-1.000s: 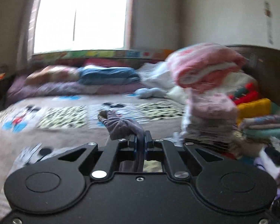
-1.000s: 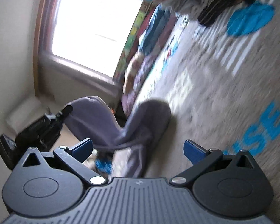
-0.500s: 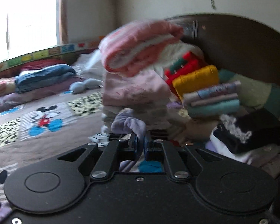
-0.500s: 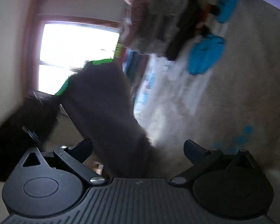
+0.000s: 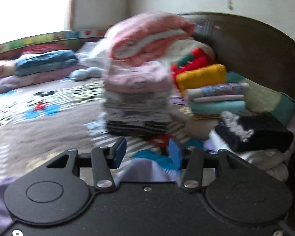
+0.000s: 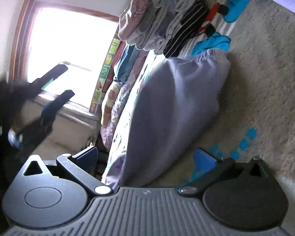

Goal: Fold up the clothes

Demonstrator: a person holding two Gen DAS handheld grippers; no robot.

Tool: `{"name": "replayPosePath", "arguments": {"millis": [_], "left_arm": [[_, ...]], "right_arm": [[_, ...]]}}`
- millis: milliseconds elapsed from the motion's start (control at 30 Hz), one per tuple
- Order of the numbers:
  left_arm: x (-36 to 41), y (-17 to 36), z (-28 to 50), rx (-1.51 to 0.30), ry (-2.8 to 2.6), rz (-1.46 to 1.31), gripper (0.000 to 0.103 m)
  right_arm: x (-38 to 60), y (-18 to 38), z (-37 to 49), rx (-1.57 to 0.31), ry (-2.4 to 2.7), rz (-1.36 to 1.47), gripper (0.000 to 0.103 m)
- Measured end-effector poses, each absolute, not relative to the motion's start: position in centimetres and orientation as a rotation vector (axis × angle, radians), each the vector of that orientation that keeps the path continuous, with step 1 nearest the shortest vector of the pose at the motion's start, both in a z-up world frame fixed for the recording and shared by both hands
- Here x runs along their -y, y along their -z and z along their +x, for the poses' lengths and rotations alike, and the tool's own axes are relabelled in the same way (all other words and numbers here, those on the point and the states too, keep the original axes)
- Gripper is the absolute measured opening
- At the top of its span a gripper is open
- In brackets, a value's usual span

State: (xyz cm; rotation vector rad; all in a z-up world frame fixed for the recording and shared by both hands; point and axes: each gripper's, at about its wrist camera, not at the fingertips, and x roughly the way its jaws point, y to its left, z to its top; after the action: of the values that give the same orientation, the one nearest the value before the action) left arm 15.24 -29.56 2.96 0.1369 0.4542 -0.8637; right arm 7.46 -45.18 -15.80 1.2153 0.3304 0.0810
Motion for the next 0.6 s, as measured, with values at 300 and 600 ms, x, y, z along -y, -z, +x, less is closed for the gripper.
{"name": "replayPosePath", "arguments": {"millis": [300,600], "left_arm": [[11.0,0.3,15.4,-0.512,0.489,0.145,0.055],[0.4,6.5,13.9,-0.586,0.259,0.644,0.057]], "right_arm": [[42.6,14.9,7.5,-0.376,-0.164,1.135,0.103],[37.1,13.8,8.9,-0.499,-0.355,0.968,0.103]]}}
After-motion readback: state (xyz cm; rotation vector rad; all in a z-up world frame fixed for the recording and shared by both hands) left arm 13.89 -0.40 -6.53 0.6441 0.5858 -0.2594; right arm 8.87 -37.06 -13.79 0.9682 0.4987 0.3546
